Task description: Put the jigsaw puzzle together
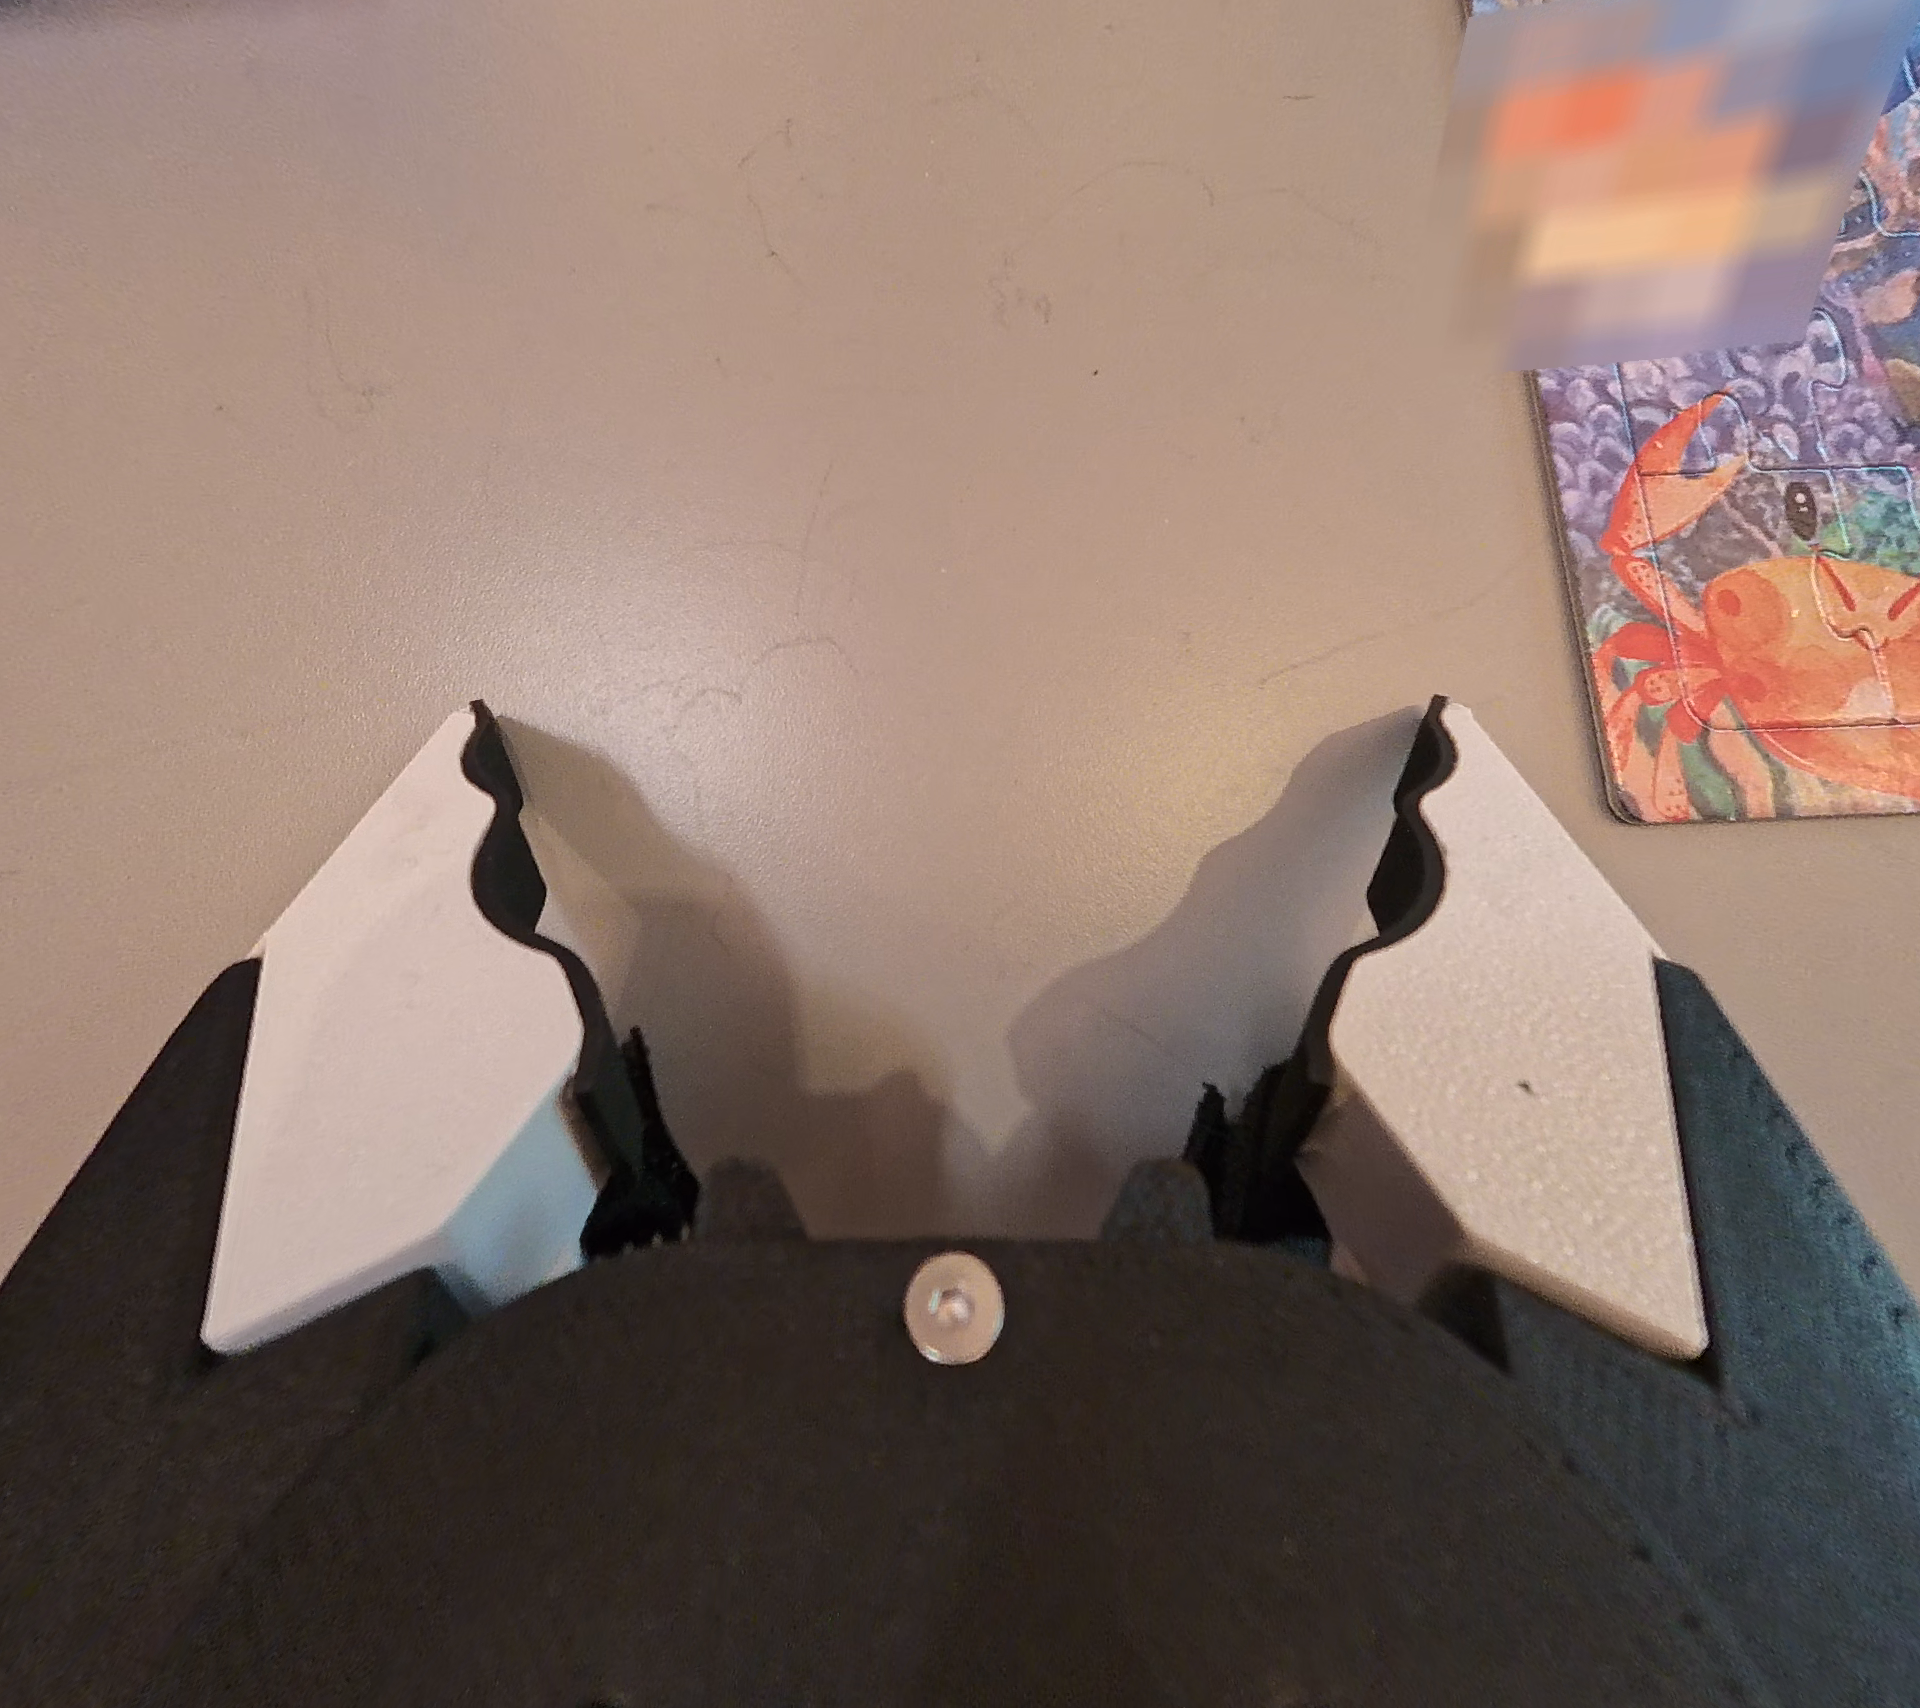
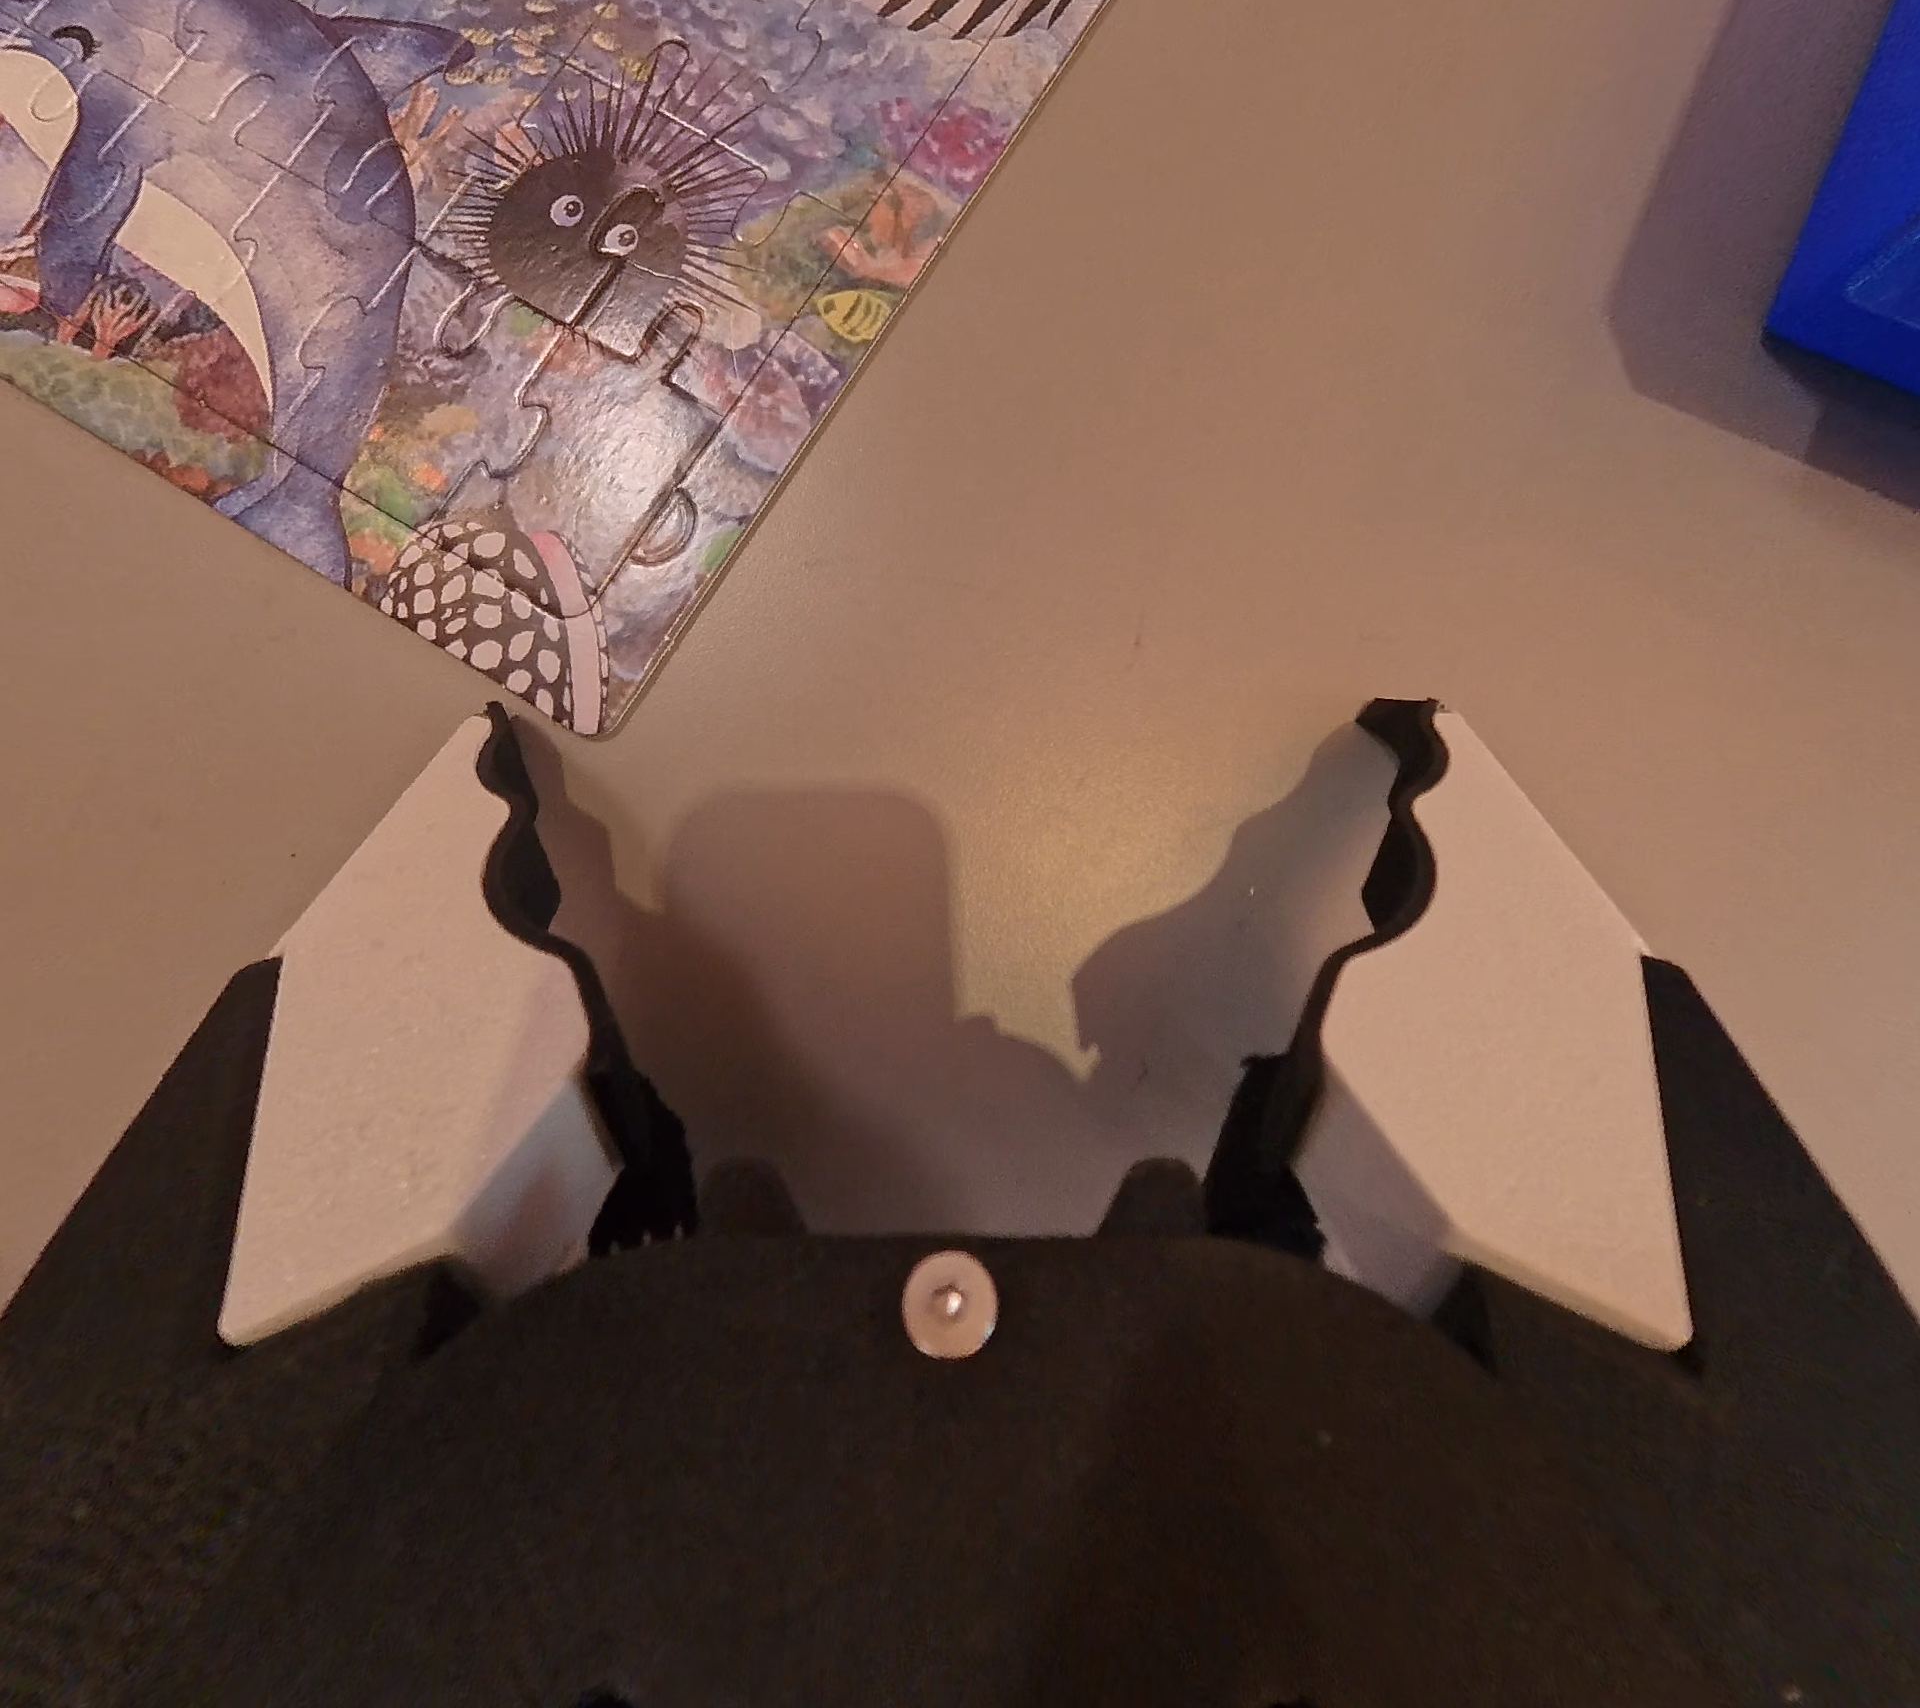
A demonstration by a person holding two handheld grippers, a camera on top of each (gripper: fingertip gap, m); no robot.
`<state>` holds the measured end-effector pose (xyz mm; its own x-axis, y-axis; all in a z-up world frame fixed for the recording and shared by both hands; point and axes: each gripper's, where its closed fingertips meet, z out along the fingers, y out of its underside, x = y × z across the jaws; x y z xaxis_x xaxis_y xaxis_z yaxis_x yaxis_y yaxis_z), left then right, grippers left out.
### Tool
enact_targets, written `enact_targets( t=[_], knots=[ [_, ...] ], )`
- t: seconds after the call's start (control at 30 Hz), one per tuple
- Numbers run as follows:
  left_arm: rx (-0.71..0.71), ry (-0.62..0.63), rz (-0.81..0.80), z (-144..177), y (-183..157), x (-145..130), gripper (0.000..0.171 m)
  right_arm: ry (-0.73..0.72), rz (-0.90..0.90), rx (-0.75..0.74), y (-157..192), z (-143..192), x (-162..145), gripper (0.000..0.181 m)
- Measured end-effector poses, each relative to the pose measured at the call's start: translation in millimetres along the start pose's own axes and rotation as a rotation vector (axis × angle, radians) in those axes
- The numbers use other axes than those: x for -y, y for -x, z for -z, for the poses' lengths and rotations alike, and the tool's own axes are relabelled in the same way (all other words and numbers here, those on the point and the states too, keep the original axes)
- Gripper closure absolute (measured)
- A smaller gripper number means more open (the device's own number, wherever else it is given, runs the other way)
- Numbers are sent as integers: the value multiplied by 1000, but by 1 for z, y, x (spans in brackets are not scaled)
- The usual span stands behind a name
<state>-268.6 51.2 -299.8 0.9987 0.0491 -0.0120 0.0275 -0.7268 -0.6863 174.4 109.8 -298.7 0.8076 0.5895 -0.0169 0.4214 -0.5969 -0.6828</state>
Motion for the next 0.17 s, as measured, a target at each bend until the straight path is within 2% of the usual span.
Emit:
enact_targets(
  t=[0.17],
  knots=[
    [0, 0, 1, 0, 0, 0, 13, 4, 1, -1, -3, 0, 0, 25]
  ],
)
